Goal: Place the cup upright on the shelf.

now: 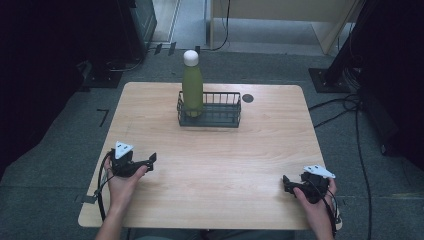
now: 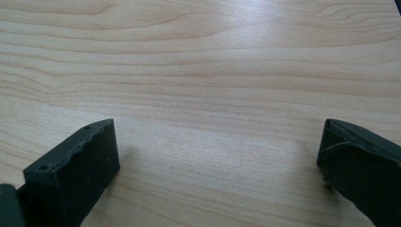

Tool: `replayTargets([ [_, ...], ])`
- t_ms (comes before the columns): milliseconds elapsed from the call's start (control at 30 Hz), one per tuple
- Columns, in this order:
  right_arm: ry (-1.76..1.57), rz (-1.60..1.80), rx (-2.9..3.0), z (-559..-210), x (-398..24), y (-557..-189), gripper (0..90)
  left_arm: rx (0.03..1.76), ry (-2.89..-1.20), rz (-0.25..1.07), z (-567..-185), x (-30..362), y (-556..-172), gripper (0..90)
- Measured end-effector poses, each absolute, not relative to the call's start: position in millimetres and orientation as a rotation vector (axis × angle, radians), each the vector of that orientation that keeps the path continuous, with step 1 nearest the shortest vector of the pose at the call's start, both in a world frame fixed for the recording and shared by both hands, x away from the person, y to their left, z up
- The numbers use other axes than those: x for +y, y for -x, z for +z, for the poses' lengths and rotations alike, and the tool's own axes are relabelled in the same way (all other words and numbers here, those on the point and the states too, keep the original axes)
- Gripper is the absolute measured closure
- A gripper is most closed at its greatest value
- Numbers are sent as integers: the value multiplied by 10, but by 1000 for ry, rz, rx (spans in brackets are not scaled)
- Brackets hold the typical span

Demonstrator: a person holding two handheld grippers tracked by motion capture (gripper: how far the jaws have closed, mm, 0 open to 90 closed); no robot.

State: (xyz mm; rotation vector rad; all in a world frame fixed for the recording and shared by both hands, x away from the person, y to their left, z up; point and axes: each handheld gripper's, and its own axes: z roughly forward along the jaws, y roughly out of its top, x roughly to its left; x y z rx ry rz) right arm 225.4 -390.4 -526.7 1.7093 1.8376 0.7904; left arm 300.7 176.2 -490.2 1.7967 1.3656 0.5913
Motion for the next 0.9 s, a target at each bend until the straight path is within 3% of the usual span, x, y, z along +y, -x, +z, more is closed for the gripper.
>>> replayTargets([
  [900,-1708,790,1837,-5267,-3904,-2254,0,1491,-1959,666,-5128,2285,-2519,0],
])
